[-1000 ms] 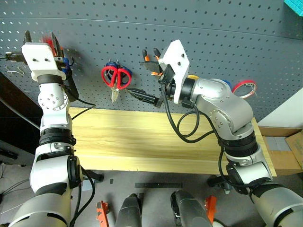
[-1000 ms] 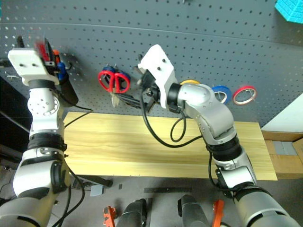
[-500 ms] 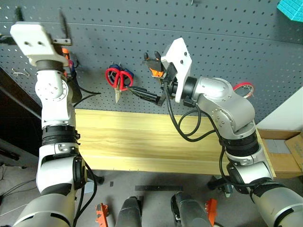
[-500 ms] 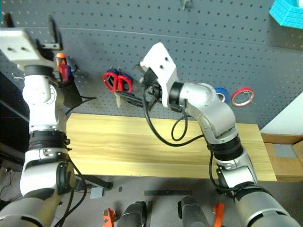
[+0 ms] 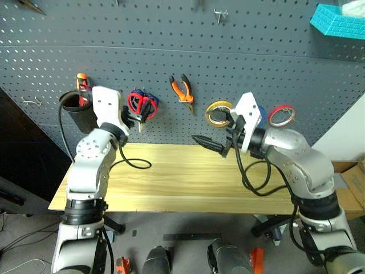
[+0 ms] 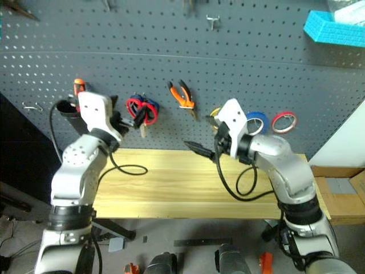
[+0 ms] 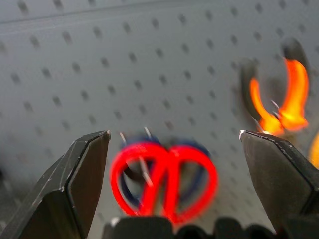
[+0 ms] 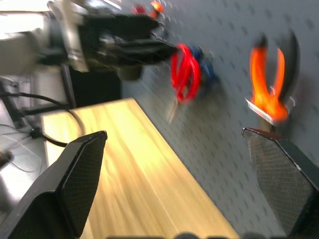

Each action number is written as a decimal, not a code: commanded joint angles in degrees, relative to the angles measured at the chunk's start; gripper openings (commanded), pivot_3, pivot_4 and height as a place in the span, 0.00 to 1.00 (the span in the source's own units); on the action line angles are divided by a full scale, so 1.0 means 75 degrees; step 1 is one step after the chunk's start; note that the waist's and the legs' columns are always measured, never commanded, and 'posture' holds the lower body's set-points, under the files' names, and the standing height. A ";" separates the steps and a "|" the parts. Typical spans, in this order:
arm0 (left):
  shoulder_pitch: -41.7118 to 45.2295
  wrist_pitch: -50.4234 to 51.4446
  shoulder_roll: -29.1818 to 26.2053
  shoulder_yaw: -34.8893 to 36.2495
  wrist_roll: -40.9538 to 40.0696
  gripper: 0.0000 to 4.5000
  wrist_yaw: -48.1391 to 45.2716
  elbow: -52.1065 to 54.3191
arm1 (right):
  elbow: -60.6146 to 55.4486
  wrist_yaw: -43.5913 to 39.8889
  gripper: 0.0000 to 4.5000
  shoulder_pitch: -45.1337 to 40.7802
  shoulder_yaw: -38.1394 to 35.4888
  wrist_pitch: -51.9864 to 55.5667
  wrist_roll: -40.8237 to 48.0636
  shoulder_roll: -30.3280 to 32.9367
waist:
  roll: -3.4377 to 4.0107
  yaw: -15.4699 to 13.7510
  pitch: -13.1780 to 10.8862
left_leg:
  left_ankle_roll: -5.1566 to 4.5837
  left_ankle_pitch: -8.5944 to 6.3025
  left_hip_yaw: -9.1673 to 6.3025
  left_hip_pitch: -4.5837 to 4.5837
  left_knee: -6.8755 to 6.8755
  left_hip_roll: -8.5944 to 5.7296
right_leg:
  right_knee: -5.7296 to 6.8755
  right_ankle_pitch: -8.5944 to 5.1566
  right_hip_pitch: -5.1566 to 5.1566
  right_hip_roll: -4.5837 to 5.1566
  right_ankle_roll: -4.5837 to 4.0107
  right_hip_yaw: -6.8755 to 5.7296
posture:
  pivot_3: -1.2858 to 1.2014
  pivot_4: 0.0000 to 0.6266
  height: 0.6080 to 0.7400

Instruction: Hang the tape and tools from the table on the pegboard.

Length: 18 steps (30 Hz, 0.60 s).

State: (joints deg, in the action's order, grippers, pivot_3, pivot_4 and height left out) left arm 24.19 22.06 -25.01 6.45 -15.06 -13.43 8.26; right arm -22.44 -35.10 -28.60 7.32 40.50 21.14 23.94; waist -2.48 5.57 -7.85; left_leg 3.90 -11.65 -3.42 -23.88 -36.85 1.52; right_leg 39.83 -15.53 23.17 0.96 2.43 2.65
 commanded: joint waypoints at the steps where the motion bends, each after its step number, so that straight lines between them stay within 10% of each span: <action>1: -0.0535 0.0105 0.0103 -0.0169 0.0118 0.99 -0.0096 0.0522 | -0.0087 0.0685 1.00 0.0910 -0.0160 -0.1011 -0.0620 -0.0177 | 0.0008 -0.0032 0.0084 | 0.0000 0.0000 0.0003 0.0014 0.0002 0.0001 | -0.0006 0.0000 -0.0013 -0.0003 0.0001 0.0005 | 0.50 0.05 1.00; 18: -0.2558 -0.1136 0.0863 0.0407 0.0618 0.99 0.0213 -0.1318 | 0.3380 0.2443 1.00 0.3323 -0.0776 -0.5214 -0.2310 -0.1157 | 0.0088 -0.0061 0.0479 | -0.0004 -0.0005 0.0033 0.0213 0.0019 0.0029 | -0.0111 -0.0040 -0.0232 -0.0037 -0.0020 0.0039 | 0.49 0.00 1.00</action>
State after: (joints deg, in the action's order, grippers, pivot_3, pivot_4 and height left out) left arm 4.55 15.98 -18.40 8.19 -11.29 -12.78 -2.58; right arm 2.37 -17.49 -3.34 3.07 4.00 4.50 15.24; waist -1.81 5.11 -4.26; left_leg 3.87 -11.69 -3.17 -22.27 -36.70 1.74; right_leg 38.99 -15.82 21.42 0.68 2.27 2.94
